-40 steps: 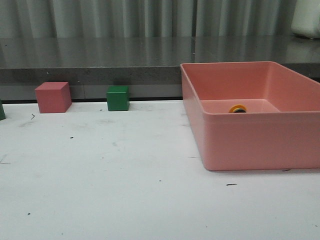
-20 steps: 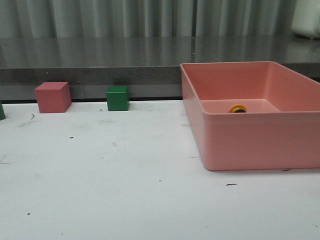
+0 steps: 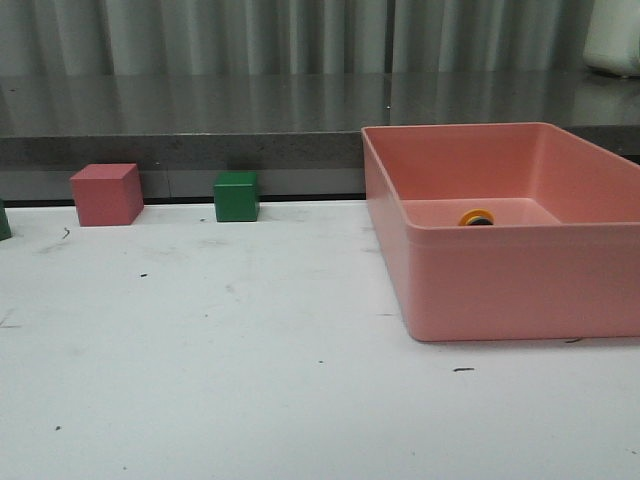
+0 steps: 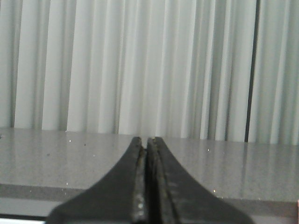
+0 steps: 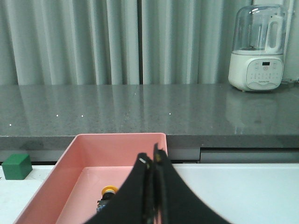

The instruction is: Place and stand button with both arms

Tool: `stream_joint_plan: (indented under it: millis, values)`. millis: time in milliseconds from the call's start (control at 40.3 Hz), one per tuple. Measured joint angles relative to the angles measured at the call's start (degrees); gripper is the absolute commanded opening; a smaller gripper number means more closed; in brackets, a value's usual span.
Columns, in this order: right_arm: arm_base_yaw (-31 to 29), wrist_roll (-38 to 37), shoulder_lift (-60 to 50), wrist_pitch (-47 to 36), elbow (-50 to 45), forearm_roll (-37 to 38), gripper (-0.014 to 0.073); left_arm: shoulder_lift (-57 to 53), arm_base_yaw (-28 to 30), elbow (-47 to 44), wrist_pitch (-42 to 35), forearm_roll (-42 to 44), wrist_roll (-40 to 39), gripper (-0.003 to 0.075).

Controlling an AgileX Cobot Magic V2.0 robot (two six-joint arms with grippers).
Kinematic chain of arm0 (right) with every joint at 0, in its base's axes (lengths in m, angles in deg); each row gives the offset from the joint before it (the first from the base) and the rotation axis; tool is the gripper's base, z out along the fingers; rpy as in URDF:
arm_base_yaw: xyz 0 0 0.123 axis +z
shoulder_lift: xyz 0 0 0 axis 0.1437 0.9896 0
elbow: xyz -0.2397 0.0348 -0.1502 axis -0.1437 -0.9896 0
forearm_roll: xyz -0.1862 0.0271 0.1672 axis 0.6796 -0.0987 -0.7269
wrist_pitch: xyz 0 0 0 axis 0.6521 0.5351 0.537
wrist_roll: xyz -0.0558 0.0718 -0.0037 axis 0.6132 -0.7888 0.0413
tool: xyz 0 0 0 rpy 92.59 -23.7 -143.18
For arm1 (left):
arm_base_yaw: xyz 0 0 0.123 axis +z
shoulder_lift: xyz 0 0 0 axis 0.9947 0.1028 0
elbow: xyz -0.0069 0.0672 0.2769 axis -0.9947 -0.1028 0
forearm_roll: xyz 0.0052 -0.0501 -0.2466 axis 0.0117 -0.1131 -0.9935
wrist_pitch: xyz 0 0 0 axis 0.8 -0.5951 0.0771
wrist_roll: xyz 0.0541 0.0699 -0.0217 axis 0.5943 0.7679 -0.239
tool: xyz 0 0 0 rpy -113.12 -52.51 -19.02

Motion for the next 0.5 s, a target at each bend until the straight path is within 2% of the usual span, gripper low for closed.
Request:
stream_joint_plan:
  millis: [199, 397, 497]
  values:
    - [0.00, 0.00, 12.25, 7.44, 9.79, 0.37, -0.0060, 12.84, 0.00, 9.23, 11.04, 0.00, 0.00, -0.0020]
    - [0.00, 0.00, 20.22, 11.84, 12.79, 0.00, -0.0053, 17.31, 0.00, 10.03, 12.81, -0.13, 0.00, -0.0020]
    - [0.00, 0.00, 21.61, 12.78, 12.79, 0.00, 0.0014, 17.31, 0.00, 10.07, 12.80, -0.13, 0.00, -0.0017]
